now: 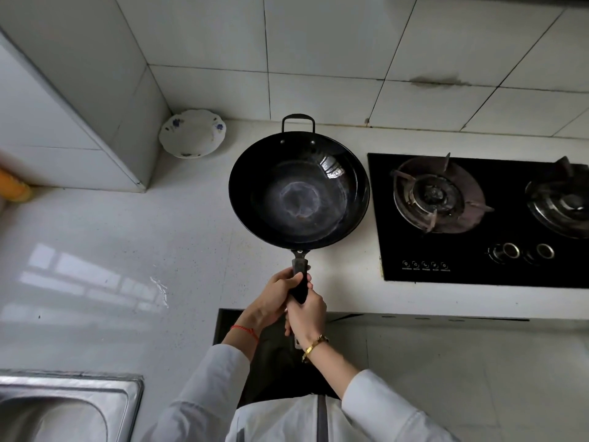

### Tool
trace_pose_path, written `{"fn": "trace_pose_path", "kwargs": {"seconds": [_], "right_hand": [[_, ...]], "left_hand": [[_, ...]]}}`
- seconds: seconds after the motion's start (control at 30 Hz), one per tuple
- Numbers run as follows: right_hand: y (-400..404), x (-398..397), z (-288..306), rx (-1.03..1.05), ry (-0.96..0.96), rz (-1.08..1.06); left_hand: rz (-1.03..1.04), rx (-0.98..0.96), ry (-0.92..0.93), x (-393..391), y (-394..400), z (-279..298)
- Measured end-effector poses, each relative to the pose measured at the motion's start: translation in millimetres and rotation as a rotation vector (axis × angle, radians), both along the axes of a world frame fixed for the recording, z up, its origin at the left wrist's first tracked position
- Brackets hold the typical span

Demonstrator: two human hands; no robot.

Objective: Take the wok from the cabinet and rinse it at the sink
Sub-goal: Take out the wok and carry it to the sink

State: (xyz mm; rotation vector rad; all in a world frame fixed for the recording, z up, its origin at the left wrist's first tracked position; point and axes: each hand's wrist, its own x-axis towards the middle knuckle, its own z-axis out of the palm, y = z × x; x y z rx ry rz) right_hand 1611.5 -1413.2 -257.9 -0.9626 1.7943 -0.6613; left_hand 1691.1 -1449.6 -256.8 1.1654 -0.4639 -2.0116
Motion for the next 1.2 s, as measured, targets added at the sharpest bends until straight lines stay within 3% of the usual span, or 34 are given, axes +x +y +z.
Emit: {"fn": "trace_pose_path", "kwargs": {"seconds": [0.37,0.57,0.67,0.83,0.97,1.2], "right_hand": [[-1,-13,-11,0.026,0.009,0.173],[-7,-28,-8,0.012,0.283,0.476],[-11,-41,-3,-0.014,0.335,0.61],[-22,-74,11,-0.147,0.478,0.756],[-31,-94,21,-0.282,0.586,0.759],[-25,-110,31,-0.373,0.599,0.713]], "left_hand": [[-0.066,-0.033,-0.144,-3,1,3],[-0.109,-0.043,-0.291,-6,1,4],[-0.165,-0.075,-0.469,-6,2,6],[-0.344,-0.293,-0.986,6,14,9],[-0.289,-0.439,-1.163,19,25,21],[-0.157,-0.562,-1.462,28,50,42]]}}
